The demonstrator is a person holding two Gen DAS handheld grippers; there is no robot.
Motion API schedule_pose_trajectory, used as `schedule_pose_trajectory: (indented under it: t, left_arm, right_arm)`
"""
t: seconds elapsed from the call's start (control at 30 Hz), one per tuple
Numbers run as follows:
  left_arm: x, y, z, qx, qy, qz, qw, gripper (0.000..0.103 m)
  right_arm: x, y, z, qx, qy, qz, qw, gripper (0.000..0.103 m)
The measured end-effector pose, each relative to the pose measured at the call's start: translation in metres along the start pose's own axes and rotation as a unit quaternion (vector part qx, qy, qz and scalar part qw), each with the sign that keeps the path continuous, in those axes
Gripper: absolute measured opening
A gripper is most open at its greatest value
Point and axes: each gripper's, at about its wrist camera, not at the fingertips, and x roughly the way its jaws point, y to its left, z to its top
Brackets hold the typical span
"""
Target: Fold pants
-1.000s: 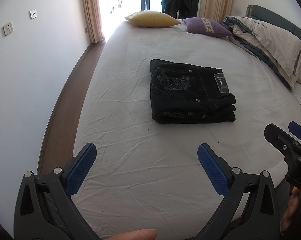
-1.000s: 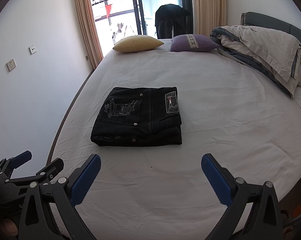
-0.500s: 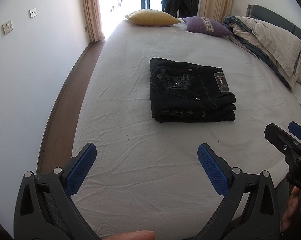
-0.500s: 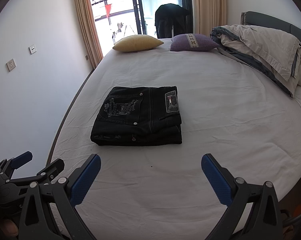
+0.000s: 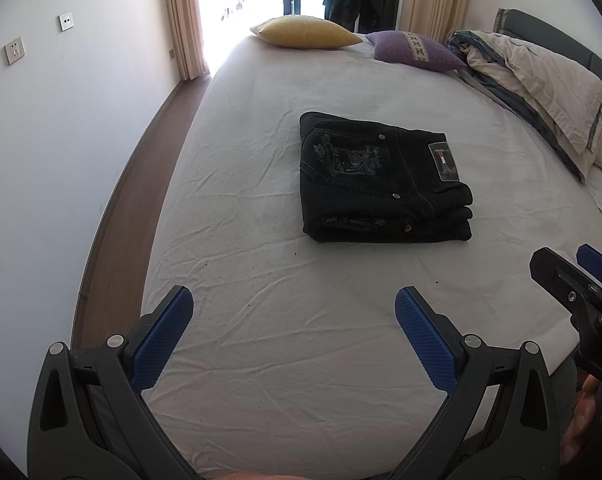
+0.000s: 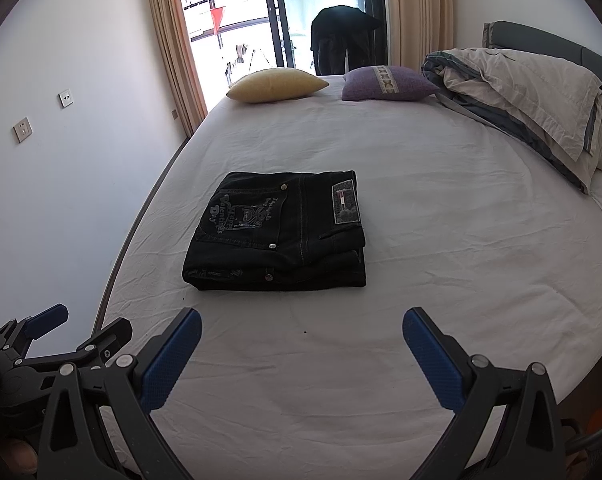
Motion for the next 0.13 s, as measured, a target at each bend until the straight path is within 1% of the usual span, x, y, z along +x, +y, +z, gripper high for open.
schedule_pose_trajectory:
  t: [0.13]
  left_arm:
    - [0.0009, 0.0005, 0.0020, 0.004, -0.005, 0.000, 1.0000, 0.103]
  right_arm:
    - [-0.0014, -0.0011, 0.0003, 0.001, 0.002, 0.001, 1.000, 0.103]
